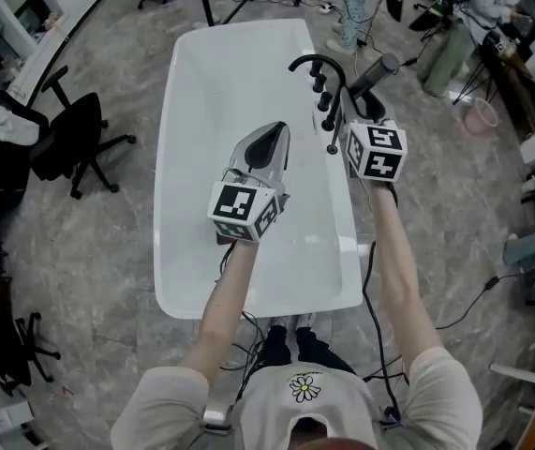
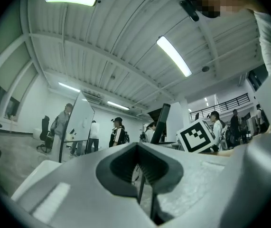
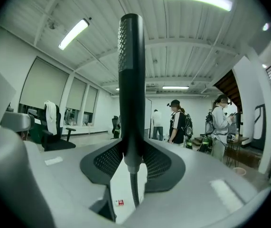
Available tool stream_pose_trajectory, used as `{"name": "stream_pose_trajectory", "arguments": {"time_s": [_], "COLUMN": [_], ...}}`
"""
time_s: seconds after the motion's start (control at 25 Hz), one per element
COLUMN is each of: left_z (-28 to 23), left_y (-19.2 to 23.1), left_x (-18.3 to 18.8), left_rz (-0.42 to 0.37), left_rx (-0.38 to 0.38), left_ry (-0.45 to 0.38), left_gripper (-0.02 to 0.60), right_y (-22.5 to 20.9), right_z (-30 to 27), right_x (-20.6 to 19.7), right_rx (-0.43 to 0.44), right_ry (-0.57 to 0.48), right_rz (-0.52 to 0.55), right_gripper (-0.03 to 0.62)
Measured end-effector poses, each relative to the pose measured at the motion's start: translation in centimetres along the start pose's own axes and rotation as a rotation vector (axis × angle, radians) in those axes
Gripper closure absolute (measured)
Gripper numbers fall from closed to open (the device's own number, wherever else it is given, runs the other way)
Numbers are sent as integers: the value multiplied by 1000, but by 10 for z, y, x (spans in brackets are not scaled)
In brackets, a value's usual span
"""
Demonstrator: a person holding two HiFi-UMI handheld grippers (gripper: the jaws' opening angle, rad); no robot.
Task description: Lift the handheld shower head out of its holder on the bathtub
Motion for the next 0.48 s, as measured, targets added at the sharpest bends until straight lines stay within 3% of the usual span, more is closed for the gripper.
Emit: {"name": "stream_pose_trajectory", "arguments": {"time_s": [0.24,0.48], "left_z": [23,66], "left_y": [-67,-107], "left_x": [75,92], "left_rz": [-43,-73], "left_rx": [-30,-4], "left_ry": [-76,-78], "left_gripper": [581,581], "right_y": [13,55], "right_z": [86,182], "right_x": [94,134], "right_rx": [24,51], "right_ry": [-87,-166], "right_rz": [115,137], "right_gripper": [444,442]}}
Point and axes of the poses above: the fingertips, and each gripper's own axes: z backward along the fingers, y to its left, x out of its top, the point moved 1 cm from there along z, backward along the fingers, and after that the axes turned 12 degrees about z, right-handed, at the moved point
